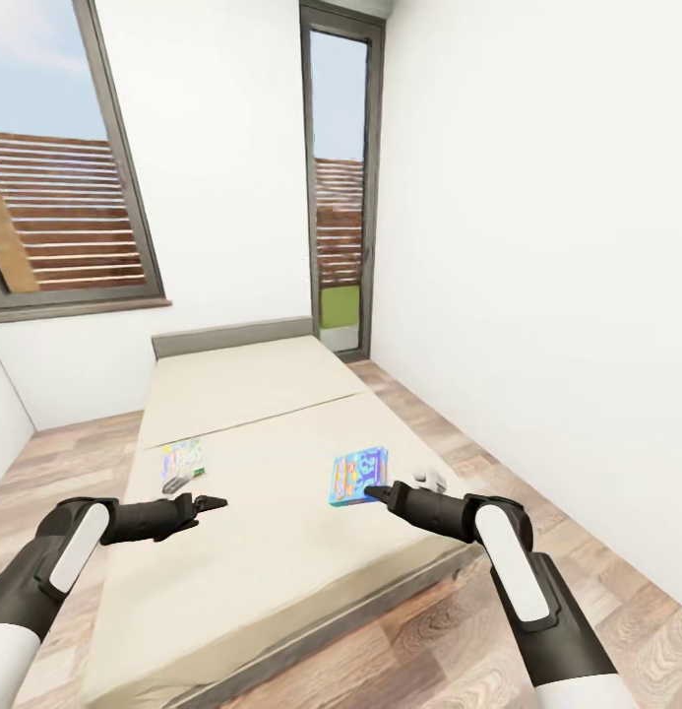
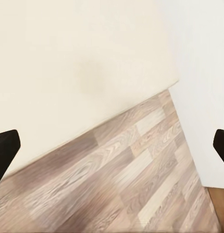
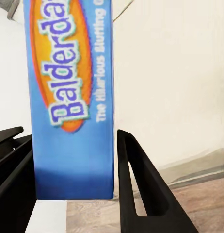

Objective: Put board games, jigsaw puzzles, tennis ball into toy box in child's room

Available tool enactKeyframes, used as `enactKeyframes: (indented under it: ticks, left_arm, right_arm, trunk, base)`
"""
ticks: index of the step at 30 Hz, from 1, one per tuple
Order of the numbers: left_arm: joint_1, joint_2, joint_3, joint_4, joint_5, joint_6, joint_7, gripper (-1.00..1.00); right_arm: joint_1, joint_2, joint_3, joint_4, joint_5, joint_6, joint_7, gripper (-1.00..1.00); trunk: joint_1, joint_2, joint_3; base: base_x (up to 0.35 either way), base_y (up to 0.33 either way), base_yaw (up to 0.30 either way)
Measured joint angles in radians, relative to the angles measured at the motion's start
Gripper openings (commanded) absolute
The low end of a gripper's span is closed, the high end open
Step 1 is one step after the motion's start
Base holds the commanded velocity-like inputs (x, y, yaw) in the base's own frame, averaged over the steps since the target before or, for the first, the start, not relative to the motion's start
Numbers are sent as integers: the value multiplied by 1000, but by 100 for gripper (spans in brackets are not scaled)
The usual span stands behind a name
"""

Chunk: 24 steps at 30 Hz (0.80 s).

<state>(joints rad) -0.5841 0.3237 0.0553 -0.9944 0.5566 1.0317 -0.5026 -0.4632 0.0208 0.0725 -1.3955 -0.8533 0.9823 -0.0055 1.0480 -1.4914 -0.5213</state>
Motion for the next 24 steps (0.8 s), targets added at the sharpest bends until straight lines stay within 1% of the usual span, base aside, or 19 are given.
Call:
enactKeyframes:
  ticks: [4,6,9,11,13,16,19,24]
  left_arm:
    - [0,1,3,0,3,1,-1,100]
    - [0,1,4,-1,7,2,-2,100]
    - [0,1,4,-1,2,2,-1,100]
    - [0,2,4,-1,1,2,-1,100]
    - [0,2,3,-1,1,2,-1,100]
    - [0,2,2,-1,3,1,0,100]
    - [0,1,1,-1,3,1,0,100]
    - [0,1,1,-1,4,0,0,100]
  right_arm:
    - [0,-1,-4,0,0,0,0,-100]
    - [0,-1,-14,1,-1,0,0,-100]
    - [0,-1,-26,3,-2,0,0,-100]
    - [0,-1,-29,3,-2,-1,0,-100]
    - [0,0,-30,3,-6,-6,0,-100]
    - [-1,-1,-30,2,-10,-35,0,-100]
    - [-1,-1,-31,2,-10,-55,0,-100]
    - [-1,-1,-31,3,-9,-62,0,-100]
  trunk:
    - [0,0,0]
    - [-8,14,6]
    - [-19,35,15]
    - [-27,49,21]
    - [-34,63,27]
    - [-46,84,37]
    - [-57,105,46]
    - [-77,140,62]
  base:
    - [0,0,-277]
    - [0,0,-277]
    - [0,0,-271]
    - [0,0,-148]
    - [0,0,-85]
    - [0,0,-156]
    - [0,0,-246]
    - [0,0,-274]
